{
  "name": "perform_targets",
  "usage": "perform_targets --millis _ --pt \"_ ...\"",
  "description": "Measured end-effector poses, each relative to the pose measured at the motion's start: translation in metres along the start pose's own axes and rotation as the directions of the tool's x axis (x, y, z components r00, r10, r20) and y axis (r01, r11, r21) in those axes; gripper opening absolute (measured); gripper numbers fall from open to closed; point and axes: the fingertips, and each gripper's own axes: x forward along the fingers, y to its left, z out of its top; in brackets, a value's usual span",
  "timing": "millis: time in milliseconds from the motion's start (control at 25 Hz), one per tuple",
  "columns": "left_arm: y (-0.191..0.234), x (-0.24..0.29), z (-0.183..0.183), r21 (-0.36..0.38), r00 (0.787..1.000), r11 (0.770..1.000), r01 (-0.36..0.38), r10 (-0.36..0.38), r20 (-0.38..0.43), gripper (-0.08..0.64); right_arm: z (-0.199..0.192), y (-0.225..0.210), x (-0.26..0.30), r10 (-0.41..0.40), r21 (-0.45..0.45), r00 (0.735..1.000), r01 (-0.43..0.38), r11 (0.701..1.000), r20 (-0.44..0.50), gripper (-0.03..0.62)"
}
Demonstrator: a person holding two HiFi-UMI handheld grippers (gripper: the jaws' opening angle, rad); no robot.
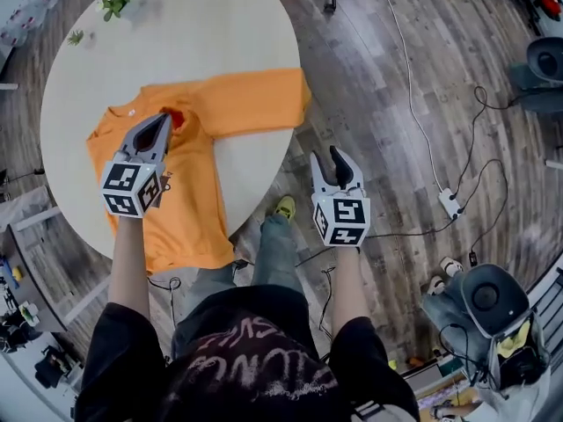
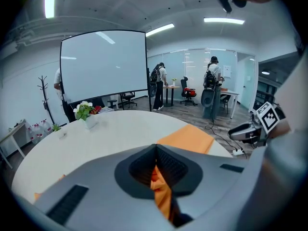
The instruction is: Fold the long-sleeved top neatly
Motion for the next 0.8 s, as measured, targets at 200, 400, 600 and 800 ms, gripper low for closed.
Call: perform_targets --millis 200,400,600,800 --pt "0.005 0.008 -0.006 0.009 0.999 0.999 -0.037 0.037 0.013 0.012 -0.025 -0.013 0.041 0.025 -0.018 1.000 -0.025 1.000 -0.002 0.163" --pt "0.010 0.012 -0.006 0.030 0.996 0.997 -0.076 0.074 0.041 0.012 -0.047 -0.018 0.078 0.059 -0.019 0.998 -0.059 0.998 0.002 0.163" --pt "0.017 0.015 -0.013 0.051 0.992 0.992 -0.118 0.115 0.051 0.012 -0.063 -0.018 0.116 0.086 -0.044 0.996 -0.085 0.995 0.009 0.176" --pt "0.018 0.011 -0.019 0.083 0.989 0.986 -0.143 0.139 0.047 0.012 -0.070 -0.017 0.151 0.102 -0.053 0.995 -0.101 0.993 0.012 0.198"
